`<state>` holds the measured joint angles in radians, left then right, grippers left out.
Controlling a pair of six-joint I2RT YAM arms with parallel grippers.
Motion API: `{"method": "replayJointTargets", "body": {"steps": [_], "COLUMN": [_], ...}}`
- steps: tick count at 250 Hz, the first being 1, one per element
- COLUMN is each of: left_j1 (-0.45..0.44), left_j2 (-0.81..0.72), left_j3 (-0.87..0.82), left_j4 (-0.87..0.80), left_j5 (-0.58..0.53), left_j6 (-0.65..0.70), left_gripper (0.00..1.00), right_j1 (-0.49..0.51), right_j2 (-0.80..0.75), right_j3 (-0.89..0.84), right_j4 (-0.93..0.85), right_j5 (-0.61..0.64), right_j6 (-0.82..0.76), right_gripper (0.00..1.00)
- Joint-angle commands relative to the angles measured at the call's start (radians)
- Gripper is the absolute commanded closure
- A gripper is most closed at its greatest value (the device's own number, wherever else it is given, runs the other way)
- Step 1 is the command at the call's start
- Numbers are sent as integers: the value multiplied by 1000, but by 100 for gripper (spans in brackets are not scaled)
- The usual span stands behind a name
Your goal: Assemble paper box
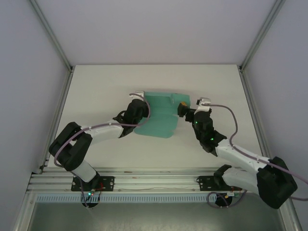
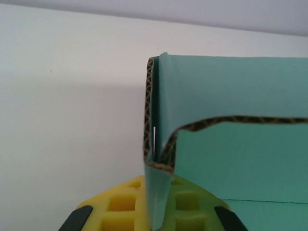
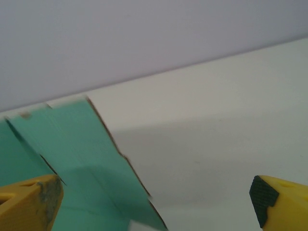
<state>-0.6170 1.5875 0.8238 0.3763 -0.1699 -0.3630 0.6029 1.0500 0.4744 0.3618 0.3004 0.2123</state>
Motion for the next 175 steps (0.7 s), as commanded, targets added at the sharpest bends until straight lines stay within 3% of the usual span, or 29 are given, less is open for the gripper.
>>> {"method": "replayJointTargets", "body": {"steps": [1, 27, 63, 175], "left_j1": [2, 2, 2, 2], "left_j2": [-36, -38, -38, -36], "left_j3": [35, 38, 45, 38], "left_j4": [-33, -36, -52, -50], "left_j5": [-22, -16, -16, 24], "left_j6": [25, 24, 26, 18], "left_gripper": [100, 100, 100, 100], "right_j1": [-11, -47, -100, -102], "right_j2": [-26, -21, 15, 97], "right_j3": [-18, -27, -36, 10], "right_j4": [-264, -280, -213, 12], "right_j5": [102, 97, -17, -230], "right_j6": [89, 121, 128, 53], "right_gripper": [0, 0, 0, 0]}}
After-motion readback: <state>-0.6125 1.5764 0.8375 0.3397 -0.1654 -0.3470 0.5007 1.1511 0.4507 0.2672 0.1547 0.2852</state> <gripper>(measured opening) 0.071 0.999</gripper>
